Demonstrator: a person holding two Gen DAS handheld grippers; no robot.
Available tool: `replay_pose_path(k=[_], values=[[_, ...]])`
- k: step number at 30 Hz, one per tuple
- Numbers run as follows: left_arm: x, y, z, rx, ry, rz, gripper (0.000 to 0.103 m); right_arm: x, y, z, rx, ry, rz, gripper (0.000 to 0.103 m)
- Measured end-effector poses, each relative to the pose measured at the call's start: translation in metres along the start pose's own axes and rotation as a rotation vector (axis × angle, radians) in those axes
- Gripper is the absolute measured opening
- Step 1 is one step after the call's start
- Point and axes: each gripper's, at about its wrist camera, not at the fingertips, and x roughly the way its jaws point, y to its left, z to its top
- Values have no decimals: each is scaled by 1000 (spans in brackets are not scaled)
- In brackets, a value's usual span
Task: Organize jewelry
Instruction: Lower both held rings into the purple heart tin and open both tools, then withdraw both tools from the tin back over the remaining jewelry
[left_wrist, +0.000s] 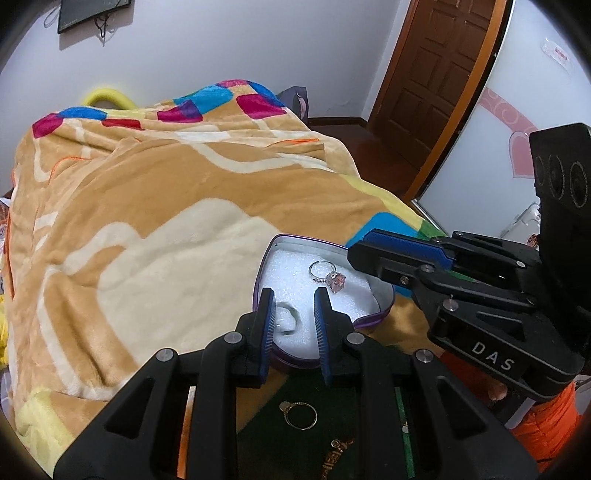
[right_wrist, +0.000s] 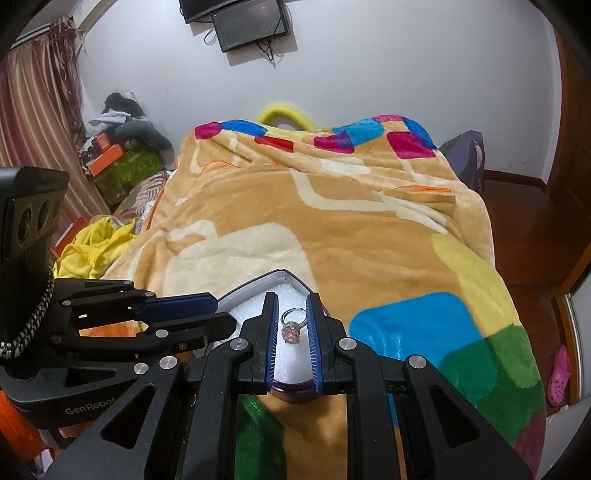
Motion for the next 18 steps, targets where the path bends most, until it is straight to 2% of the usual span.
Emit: replay_pose_path(k=[6,11,18], values=[[-4,-2,0,7,-1,15,21,-4,4,-1,-14,19,-25,14],[-24,-4,-1,5,-48,41,31,-18,12,-3,-43,9,-50,18],[-62,-9,-4,2,-105,77,42,-50,22,-6,-56,-49,-93,44]])
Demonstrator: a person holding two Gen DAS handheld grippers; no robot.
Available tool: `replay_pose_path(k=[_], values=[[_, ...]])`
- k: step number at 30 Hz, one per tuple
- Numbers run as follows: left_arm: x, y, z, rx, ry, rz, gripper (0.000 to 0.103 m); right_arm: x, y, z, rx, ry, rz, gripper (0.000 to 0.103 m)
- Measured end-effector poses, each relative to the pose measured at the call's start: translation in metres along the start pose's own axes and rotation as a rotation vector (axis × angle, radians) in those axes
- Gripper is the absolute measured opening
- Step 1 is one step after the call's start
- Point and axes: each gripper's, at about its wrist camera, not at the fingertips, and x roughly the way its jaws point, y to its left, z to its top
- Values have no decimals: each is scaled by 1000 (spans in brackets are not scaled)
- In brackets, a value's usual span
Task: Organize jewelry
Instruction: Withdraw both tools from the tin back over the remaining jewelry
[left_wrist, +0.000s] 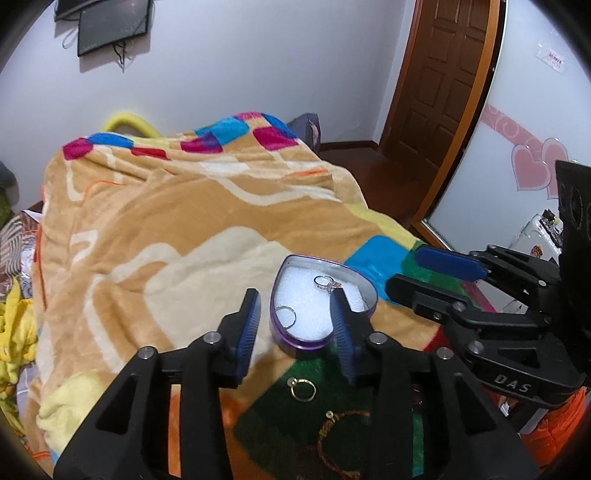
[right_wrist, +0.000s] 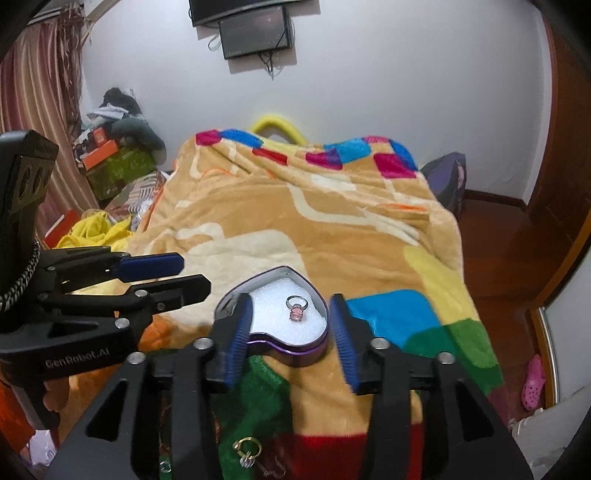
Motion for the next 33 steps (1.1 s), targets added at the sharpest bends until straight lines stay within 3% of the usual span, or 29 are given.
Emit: replay_pose_path(k=[6,18,33], values=[[-30,-3,-6,7,-33,50,50,-28,4,-4,1,-35,-20,46],[-66,-1,-29,-12,-30,87,51,-57,9,-21,5,-45,-57,46],[-50,-2,-87,-22,114,88,51,-47,9,-71,-2,71,-68,46]])
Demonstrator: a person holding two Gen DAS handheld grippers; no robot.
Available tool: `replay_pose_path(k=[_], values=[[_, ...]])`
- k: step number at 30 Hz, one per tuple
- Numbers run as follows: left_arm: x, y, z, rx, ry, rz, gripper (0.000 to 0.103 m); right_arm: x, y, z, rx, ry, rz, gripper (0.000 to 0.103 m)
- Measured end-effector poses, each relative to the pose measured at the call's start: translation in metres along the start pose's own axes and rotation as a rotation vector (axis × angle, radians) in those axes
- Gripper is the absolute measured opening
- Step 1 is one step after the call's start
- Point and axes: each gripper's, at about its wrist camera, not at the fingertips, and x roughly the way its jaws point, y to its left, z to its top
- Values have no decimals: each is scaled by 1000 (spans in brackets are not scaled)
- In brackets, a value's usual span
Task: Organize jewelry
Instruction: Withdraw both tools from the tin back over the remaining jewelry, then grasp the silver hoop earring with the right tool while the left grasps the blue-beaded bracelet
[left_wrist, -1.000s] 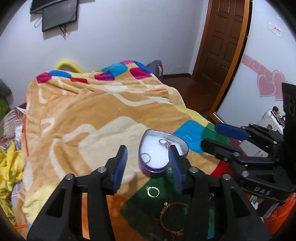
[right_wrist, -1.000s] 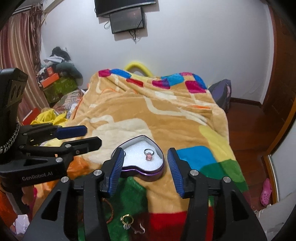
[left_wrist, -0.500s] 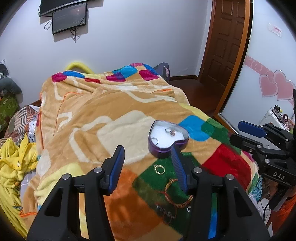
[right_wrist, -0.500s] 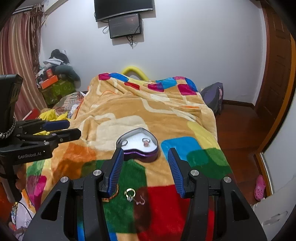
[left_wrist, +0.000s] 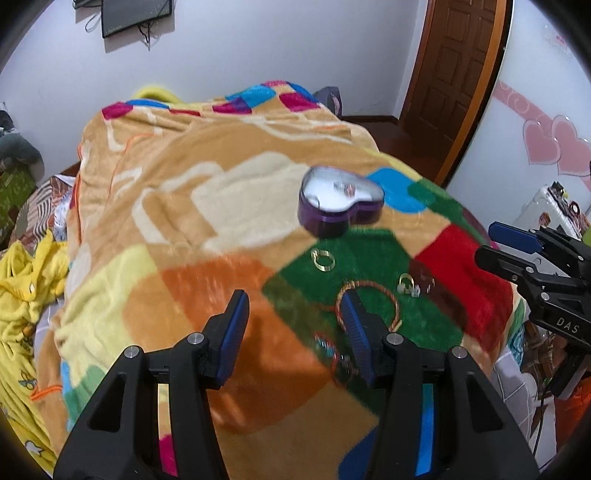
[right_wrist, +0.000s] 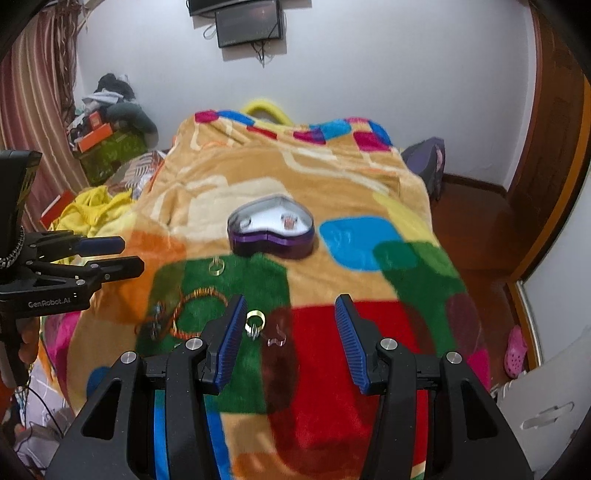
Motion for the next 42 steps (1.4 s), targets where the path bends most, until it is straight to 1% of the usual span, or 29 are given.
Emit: replay_pose_path(k=[3,6,8,10,12,18,20,22,24,25,26,27,28,31,37,42], values=[[5,-3,-10,-2,24,-11,51,4,2,-11,8,29,12,46],[13,-6,-20,-8,64,-41,51,10,4,-19,17,57,27,46],[15,-9,-26,-9,75,-56,48,14,4,-22,21,70,40,46],[16,-12,-30,-3,86,-64,41,19,6,-24,22,81,48,46],[19,-14,-34,-1,103,-73,37,23,8,-25,17,86,54,46],[24,-12,-39,-26,101,-71,34,34,17,-29,-11,90,65,46],[25,-11,-39,-37,99,-72,32,36,19,-29,-10,80,67,42],[26,-11,-40,-43,97,-71,30,39,20,-29,-10,82,78,27],[27,-10,-40,-54,93,-70,26,42,20,-28,-8,89,84,23],[27,-9,-40,-61,92,-66,21,43,21,-28,-11,86,79,23],[28,-7,-39,-69,91,-63,19,44,21,-28,-15,85,75,22],[29,-6,-39,-76,91,-65,16,46,23,-27,-21,83,71,21],[29,-4,-39,-86,91,-63,10,48,24,-27,-30,84,65,18],[30,1,-38,-103,93,-65,3,52,26,-26,-45,91,50,10],[26,5,-35,-114,85,-73,0,44,24,-25,-45,68,47,10],[19,4,-30,-111,63,-68,0,23,19,-20,-34,17,43,10]])
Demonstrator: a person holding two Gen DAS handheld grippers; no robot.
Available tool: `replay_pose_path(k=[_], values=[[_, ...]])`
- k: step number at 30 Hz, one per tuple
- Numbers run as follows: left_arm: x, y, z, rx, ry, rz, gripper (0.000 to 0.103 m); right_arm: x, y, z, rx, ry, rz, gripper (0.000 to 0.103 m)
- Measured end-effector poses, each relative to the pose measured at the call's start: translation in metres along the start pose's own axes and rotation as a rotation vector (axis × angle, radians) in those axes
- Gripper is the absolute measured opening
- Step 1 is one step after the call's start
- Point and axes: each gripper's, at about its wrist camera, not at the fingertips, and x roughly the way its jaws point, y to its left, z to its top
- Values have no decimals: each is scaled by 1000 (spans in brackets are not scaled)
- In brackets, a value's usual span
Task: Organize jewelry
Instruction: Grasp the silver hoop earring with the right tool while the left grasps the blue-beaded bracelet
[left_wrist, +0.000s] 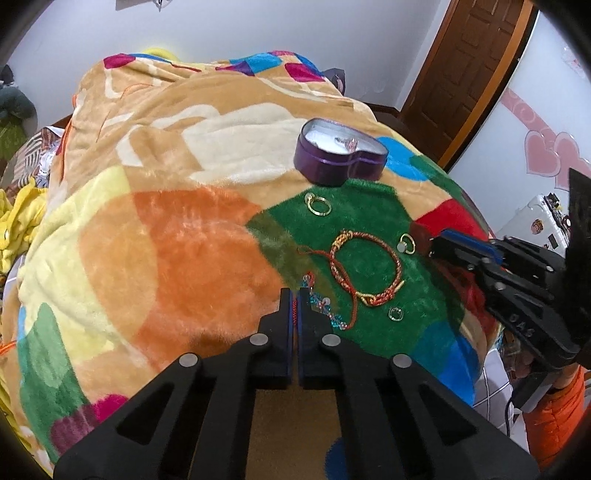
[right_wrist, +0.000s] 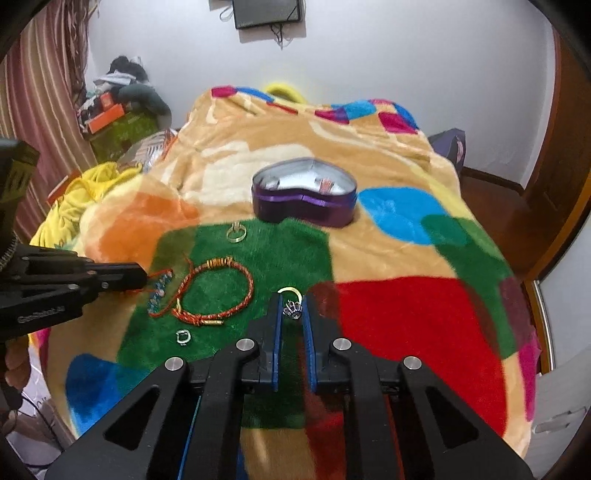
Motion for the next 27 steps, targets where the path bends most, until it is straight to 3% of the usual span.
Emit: replay_pose_path(k=[16,27], values=[[-40,-7,26,32,-122,21,0,-43,-5,29,12,-145,-31,10],[-66,-18,66,69,-236,17,0,-45,-9,49,4,-190,-38,10]])
